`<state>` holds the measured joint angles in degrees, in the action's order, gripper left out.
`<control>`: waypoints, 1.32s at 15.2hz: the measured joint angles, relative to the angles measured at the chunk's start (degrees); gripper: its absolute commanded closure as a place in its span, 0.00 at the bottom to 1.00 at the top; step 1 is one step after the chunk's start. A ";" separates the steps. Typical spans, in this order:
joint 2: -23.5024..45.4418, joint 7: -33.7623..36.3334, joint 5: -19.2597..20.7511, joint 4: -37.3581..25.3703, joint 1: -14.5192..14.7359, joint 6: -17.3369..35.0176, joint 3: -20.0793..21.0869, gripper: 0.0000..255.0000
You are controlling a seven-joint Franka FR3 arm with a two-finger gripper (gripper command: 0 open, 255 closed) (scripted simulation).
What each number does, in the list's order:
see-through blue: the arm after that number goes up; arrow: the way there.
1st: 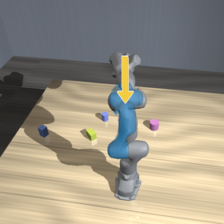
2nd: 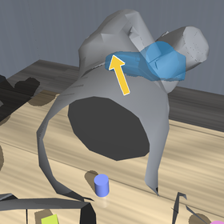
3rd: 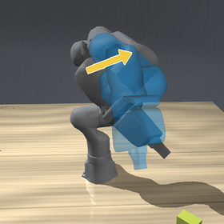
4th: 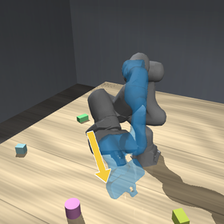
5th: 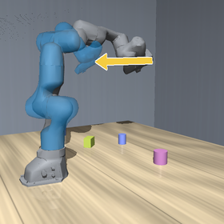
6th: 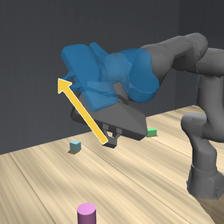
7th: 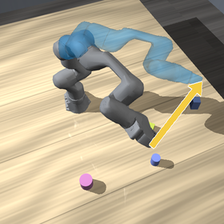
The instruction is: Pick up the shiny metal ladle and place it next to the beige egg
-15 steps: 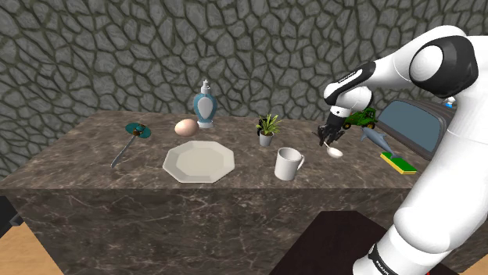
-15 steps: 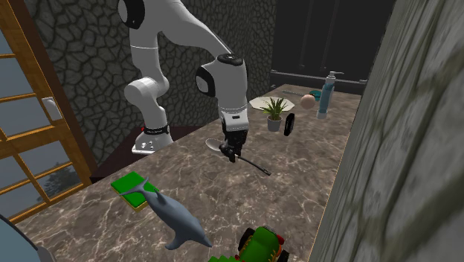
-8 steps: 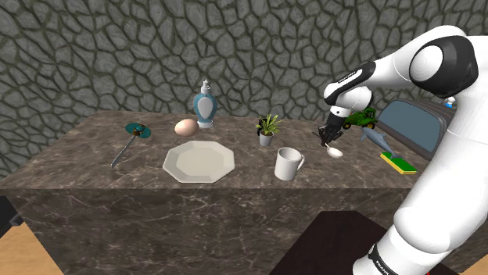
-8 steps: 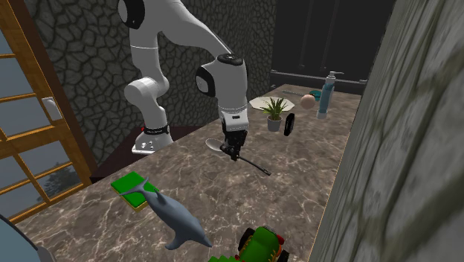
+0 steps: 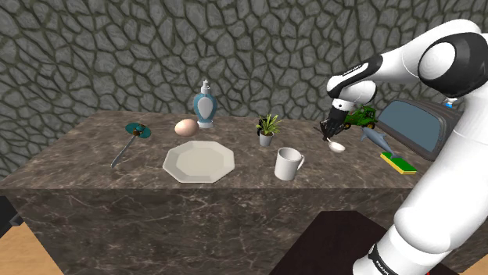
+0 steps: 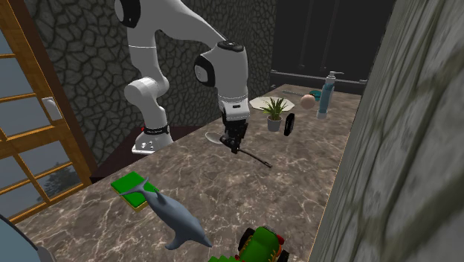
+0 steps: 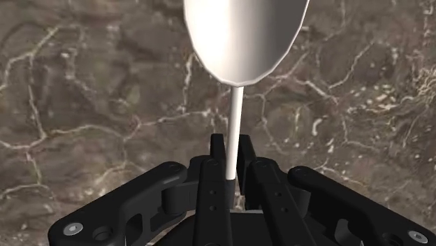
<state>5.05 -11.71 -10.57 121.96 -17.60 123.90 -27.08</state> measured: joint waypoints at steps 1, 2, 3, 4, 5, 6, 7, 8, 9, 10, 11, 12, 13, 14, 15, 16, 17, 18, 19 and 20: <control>-0.51 0.23 0.37 -0.29 0.00 -0.72 -0.07 1.00; -0.98 0.41 0.70 -0.58 -0.03 -1.42 -0.16 1.00; -1.34 0.63 0.98 -1.01 -0.02 -2.14 -0.20 1.00; -1.58 0.81 1.16 -1.38 -0.01 -2.71 -0.21 1.00; -1.94 1.09 1.41 -1.73 0.05 -3.36 -0.19 1.00; -2.32 1.44 1.68 -2.16 0.12 -4.10 -0.16 1.00; -2.70 1.76 1.95 -2.61 0.18 -4.84 -0.13 1.00; -3.11 1.96 2.22 -3.01 0.18 -5.59 -0.16 1.00; -3.40 2.19 2.43 -3.54 0.21 -6.35 -0.16 1.00; -3.65 2.24 2.62 -4.03 0.15 -7.07 -0.22 1.00; -4.00 2.55 2.84 -4.54 0.20 -7.85 -0.18 1.00; -4.21 2.69 2.99 -5.00 0.21 -8.49 -0.18 1.00; -4.60 2.88 3.24 -5.39 0.21 -9.21 -0.19 1.00; -4.81 3.10 3.37 -5.89 0.25 -9.88 -0.16 1.00; -5.08 3.25 3.55 -6.38 0.25 -10.60 -0.16 1.00; -5.46 3.50 3.77 -6.74 0.29 -11.27 -0.12 1.00; -5.72 3.65 3.93 -7.34 0.28 -12.08 -0.12 1.00; -5.70 3.71 3.96 -8.08 0.27 -12.81 -0.13 1.00; -5.81 3.86 4.04 -8.63 0.29 -13.44 -0.11 1.00; -5.93 3.94 4.14 -9.33 0.27 -14.27 -0.13 1.00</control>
<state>-0.88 -7.77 -6.43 112.63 -17.33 109.63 -27.21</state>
